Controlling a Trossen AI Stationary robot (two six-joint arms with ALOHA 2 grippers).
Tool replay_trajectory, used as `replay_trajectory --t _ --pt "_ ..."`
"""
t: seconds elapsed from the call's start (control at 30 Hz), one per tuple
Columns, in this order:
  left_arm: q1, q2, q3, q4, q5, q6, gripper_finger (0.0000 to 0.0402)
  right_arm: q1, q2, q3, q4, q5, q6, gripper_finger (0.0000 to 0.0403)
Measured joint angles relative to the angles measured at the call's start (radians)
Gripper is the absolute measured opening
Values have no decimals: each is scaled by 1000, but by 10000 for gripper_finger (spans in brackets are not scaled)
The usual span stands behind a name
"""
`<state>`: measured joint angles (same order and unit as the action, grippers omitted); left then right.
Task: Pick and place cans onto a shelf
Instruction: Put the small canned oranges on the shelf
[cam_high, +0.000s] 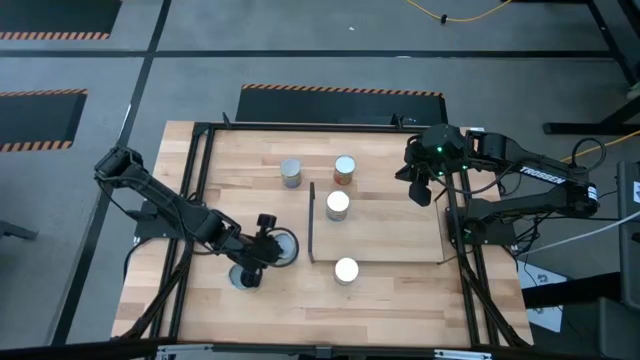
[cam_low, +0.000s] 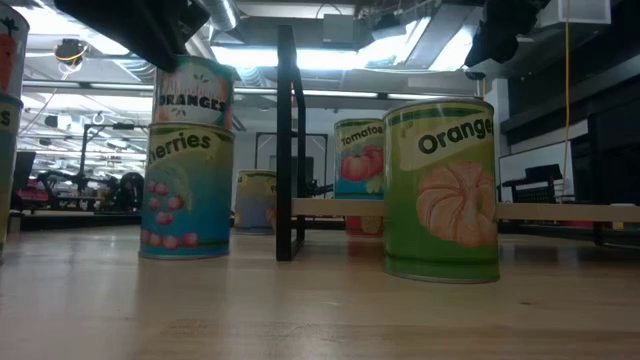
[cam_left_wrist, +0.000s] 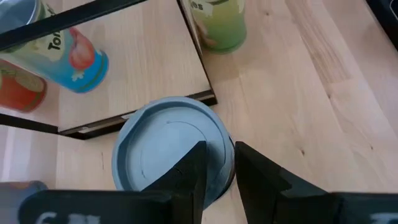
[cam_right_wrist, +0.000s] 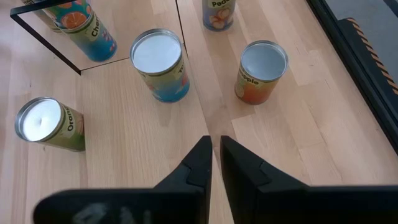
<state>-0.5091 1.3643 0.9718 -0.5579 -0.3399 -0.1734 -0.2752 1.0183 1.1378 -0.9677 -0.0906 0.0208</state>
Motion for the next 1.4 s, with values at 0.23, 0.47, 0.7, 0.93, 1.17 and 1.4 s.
replay_trajectory --t 0.23,0.47,0.7,0.93,1.17,1.4 --pt "0 0 0 -2 -5 27 27 0 0 0 0 0 0 39" --pt "-1 -7 -2 -5 -16 27 12 0 0 0 0 0 0 39" --pt "-4 -41 -6 -6 -23 61 8 0 0 0 4 0 -1 39" --pt "-5 -116 -6 37 -13 126 8 1 1 0 49 0 -3 39" --pt "-5 -198 -6 103 -6 231 8 3 1 0 141 -12 -15 39" --pt "14 -247 -4 280 -6 464 8 3 6 0 280 -186 -154 39"
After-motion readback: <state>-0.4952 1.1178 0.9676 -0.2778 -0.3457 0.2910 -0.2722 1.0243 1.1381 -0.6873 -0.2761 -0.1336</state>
